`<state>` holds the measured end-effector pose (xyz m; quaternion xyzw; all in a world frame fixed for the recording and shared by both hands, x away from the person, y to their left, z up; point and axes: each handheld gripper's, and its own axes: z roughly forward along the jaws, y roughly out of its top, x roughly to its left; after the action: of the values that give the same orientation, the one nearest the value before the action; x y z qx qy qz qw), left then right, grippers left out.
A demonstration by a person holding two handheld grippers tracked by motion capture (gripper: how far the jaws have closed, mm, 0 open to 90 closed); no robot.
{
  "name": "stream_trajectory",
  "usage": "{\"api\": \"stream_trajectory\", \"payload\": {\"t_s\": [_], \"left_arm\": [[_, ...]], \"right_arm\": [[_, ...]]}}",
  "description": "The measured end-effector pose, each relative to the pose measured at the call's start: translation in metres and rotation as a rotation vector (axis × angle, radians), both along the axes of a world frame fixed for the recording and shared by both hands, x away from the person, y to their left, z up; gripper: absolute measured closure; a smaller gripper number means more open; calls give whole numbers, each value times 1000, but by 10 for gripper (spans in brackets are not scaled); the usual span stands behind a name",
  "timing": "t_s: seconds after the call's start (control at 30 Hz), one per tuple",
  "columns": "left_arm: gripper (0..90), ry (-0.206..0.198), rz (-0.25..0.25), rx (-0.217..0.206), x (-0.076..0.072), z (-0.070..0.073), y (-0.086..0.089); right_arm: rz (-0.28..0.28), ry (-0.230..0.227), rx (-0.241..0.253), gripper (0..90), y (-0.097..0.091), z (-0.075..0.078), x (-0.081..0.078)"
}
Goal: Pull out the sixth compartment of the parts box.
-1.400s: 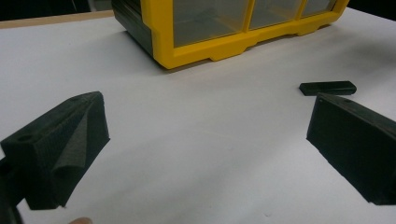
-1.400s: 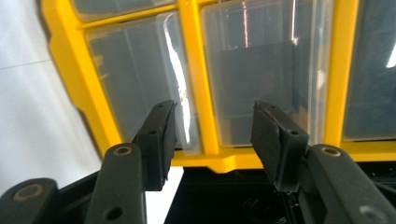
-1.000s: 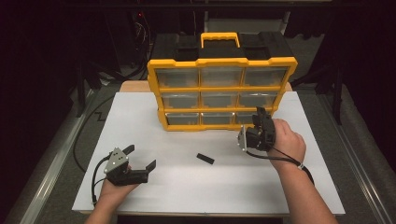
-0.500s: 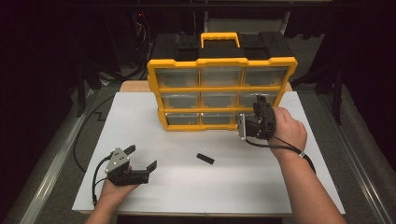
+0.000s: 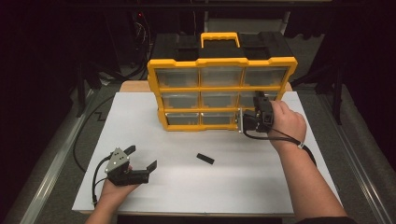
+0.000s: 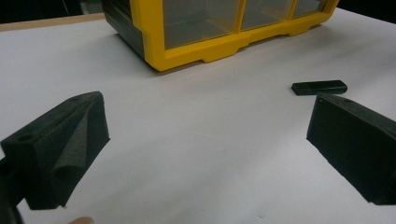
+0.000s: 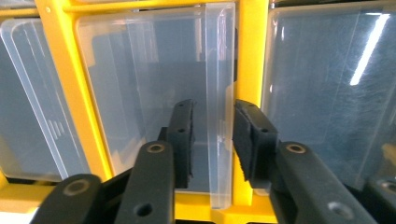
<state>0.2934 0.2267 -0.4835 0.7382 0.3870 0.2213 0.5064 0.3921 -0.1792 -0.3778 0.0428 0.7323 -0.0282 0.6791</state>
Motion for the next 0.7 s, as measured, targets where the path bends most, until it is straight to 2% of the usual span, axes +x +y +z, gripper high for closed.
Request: {"api": "stream_trajectory", "payload": {"t_s": [0.03,0.1,0.13,0.17,0.37,0.5,0.7], "left_arm": [[2,0,0,0,0,0,0],[2,0,1,-2,-1,0,0],[2,0,0,-2,-1,1,1],[2,0,0,-4,-1,1,1],[2,11,-2,-7,0,-1,0],[2,9,1,-9,-1,-1,0],[2,11,0,-10,1,-1,1]], "right_arm": [[-9,11,-5,705,0,1,0],[-11,1,-14,706,0,-2,1],[-12,-7,-45,705,1,-1,1],[-16,-15,-35,705,2,-4,1],[-27,-45,-51,780,4,-4,2],[-25,-57,-54,792,3,-5,1],[-23,-51,-55,794,3,-4,-1]]}}
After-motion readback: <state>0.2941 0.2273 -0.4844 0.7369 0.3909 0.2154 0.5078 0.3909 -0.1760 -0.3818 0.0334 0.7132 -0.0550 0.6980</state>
